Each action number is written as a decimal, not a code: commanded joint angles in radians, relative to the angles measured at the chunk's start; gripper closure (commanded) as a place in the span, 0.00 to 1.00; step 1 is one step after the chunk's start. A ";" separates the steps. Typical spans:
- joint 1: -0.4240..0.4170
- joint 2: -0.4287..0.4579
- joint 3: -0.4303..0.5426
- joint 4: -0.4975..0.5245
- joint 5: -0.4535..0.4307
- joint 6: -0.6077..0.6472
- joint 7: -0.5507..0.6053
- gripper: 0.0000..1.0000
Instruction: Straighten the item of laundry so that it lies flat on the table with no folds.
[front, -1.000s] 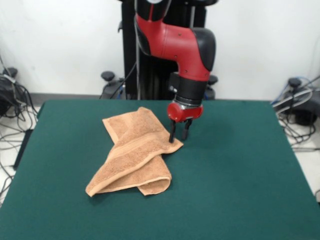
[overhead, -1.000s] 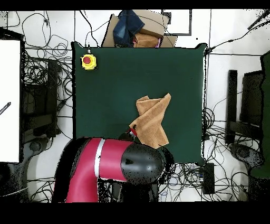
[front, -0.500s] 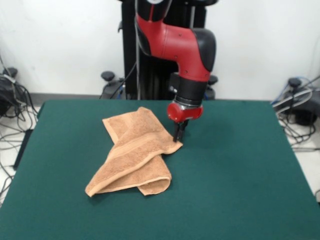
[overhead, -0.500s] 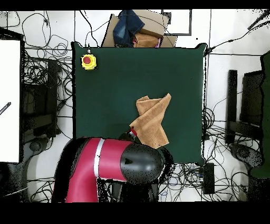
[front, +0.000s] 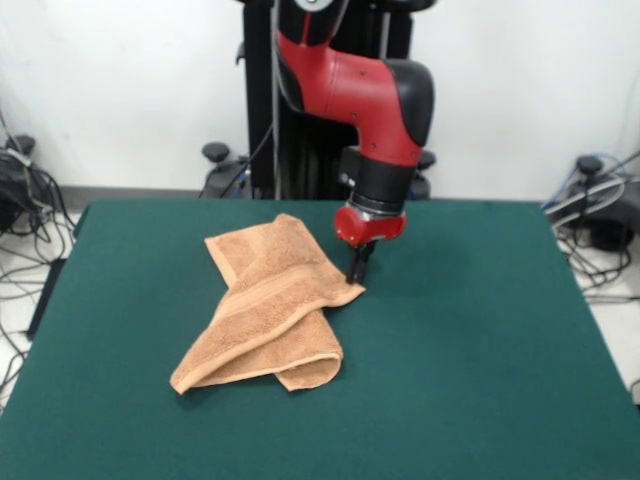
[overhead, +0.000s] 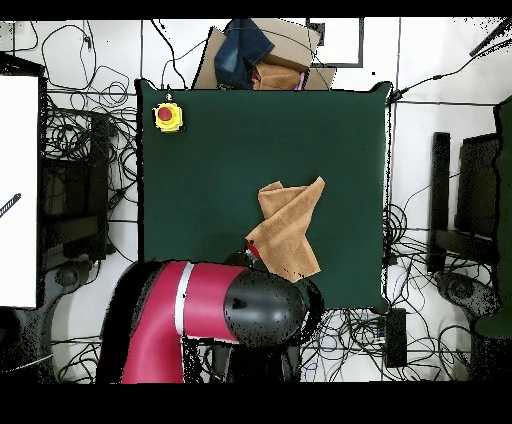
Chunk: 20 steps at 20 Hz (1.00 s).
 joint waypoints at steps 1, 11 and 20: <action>0.013 0.037 0.020 -0.112 0.079 -0.012 0.250 1.00; 0.081 -0.121 0.019 0.015 0.130 0.080 0.259 1.00; 0.122 -0.124 0.013 0.045 0.183 0.069 0.271 1.00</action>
